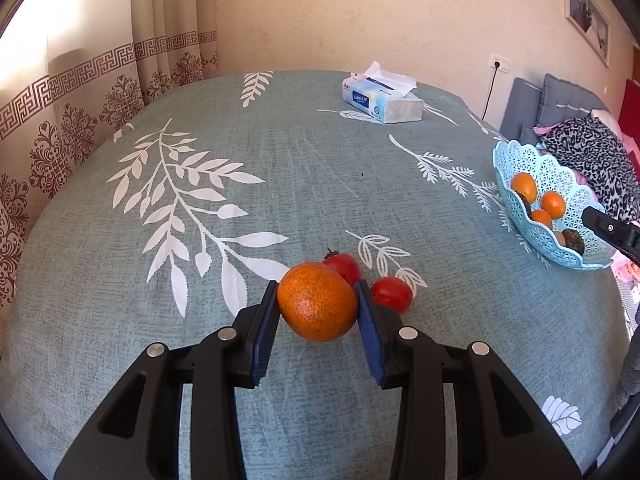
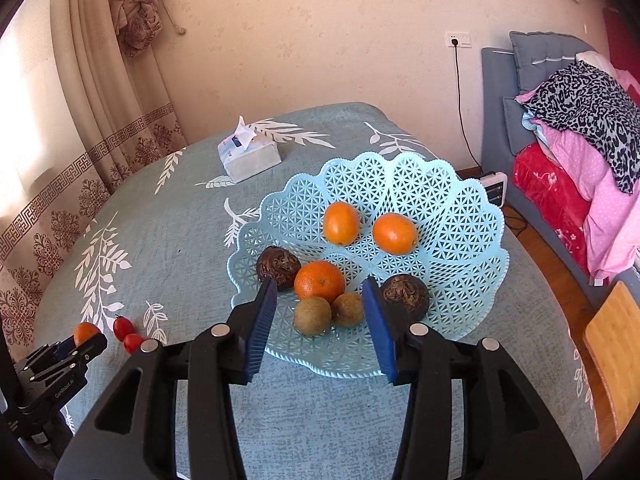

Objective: Organize fruits
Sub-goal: 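Carry the tan fruit into the basket and open the right gripper while the left holds the orange, then carry the orange into the basket and open the left gripper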

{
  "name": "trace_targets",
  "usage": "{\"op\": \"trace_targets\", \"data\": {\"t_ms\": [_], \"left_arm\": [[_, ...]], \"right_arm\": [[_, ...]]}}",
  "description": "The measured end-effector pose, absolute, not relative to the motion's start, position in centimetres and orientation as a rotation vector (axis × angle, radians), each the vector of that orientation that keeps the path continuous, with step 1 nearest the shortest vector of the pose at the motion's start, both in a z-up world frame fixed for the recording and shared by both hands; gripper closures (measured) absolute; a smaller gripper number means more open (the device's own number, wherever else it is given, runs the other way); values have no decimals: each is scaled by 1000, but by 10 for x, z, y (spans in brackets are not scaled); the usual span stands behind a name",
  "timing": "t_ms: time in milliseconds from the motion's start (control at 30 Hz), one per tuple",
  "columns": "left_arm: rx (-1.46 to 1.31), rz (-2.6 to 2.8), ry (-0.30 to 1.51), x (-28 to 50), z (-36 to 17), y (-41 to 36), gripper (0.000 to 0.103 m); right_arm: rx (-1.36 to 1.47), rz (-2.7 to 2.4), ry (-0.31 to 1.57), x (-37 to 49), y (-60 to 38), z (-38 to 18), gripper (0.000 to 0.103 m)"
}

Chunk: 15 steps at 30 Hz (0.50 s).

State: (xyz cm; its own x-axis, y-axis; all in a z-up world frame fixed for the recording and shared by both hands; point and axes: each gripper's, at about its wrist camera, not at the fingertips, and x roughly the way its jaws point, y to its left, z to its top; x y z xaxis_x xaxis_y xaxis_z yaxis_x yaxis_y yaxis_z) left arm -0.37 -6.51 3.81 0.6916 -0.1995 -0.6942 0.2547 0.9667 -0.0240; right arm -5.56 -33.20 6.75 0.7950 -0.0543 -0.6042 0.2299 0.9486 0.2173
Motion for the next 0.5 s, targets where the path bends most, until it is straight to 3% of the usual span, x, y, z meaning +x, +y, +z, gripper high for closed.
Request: {"op": "trace_targets", "data": {"t_ms": [500], "left_arm": [[149, -347, 680, -8, 71, -126, 65]], "right_arm": [[285, -189, 584, -62, -338, 67, 57]]}}
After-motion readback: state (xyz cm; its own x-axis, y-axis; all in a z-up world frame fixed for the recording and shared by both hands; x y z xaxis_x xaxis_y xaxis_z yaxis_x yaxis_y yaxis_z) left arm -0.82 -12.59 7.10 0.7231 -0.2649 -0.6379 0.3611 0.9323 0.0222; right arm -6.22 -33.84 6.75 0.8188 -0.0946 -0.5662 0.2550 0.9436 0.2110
